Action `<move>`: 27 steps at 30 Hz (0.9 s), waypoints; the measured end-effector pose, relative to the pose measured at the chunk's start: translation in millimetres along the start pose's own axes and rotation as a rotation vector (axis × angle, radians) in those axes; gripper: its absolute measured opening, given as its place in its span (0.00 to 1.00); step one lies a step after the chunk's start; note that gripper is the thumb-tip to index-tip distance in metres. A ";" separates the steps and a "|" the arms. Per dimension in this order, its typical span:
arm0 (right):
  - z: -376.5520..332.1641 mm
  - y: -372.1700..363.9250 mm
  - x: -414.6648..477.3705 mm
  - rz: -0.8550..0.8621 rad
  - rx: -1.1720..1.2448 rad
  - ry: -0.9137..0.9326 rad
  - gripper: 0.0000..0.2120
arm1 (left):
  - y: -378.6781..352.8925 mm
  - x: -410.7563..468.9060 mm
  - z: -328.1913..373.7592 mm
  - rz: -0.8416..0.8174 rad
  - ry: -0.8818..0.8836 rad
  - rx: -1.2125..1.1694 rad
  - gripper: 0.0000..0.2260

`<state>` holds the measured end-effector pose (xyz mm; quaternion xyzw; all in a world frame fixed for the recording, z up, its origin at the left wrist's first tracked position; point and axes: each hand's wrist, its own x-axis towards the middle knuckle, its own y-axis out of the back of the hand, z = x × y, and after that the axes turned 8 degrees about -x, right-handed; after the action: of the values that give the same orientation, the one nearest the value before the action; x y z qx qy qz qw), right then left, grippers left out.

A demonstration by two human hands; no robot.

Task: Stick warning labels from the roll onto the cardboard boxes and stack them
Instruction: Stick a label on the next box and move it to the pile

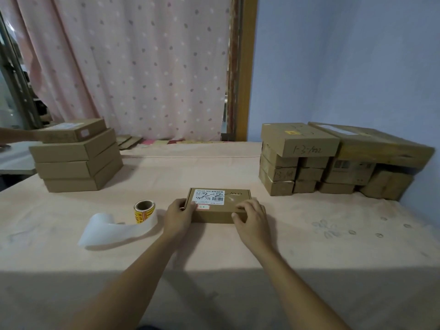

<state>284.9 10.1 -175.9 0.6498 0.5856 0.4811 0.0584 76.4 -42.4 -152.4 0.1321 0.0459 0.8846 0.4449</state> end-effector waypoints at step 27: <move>-130.6 -54.0 4.3 -0.024 0.095 0.302 0.03 | 110.8 20.8 16.7 0.095 -0.281 1.067 0.16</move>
<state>155.6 -33.4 -138.8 0.5652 0.6174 0.5443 -0.0552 -16.7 -92.9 -110.4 0.4579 0.4219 0.7317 0.2775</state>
